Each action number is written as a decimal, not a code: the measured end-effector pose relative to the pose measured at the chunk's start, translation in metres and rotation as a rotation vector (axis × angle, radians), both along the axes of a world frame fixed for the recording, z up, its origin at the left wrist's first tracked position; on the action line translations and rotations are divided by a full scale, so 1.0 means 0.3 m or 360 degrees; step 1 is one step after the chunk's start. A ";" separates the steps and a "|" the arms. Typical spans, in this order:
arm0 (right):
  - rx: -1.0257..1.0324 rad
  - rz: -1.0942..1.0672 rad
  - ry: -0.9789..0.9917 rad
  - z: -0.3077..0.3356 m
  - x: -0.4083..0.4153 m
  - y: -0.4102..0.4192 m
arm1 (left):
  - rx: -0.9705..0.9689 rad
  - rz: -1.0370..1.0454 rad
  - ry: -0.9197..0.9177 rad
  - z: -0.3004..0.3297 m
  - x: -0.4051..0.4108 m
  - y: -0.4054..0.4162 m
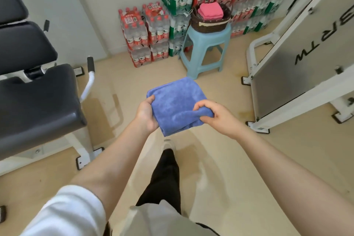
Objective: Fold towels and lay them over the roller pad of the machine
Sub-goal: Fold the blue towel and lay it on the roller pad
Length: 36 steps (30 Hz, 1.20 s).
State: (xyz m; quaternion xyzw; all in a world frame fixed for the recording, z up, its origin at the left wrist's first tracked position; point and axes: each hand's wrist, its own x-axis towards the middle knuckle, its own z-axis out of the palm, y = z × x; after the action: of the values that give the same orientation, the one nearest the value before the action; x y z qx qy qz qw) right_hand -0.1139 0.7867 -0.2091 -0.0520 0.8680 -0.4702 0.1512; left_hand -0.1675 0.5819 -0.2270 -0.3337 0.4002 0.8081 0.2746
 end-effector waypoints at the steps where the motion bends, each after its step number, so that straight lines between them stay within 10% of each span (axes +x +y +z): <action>1: -0.0039 -0.0013 -0.0100 0.001 -0.059 0.032 | -0.0021 -0.0034 0.0014 0.000 -0.066 0.026; 14: -0.0555 -0.1021 -0.0123 0.145 -1.088 0.295 | -0.0182 -0.0444 0.0347 0.243 -1.082 0.395; 22: -0.1126 -0.0889 -0.0625 0.059 -1.424 0.492 | -0.0094 -0.0513 0.0294 0.155 -1.431 0.567; 36: -0.0638 -0.1031 -0.0761 -0.218 -2.386 1.094 | -0.0271 -0.0513 0.0290 -0.229 -2.224 1.156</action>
State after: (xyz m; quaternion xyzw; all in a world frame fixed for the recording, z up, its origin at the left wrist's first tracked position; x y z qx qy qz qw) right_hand -0.8299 1.1148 -0.2743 0.3041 0.6719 -0.6510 0.1794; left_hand -0.8347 0.9286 -0.2956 -0.2128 0.5384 0.7440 0.3337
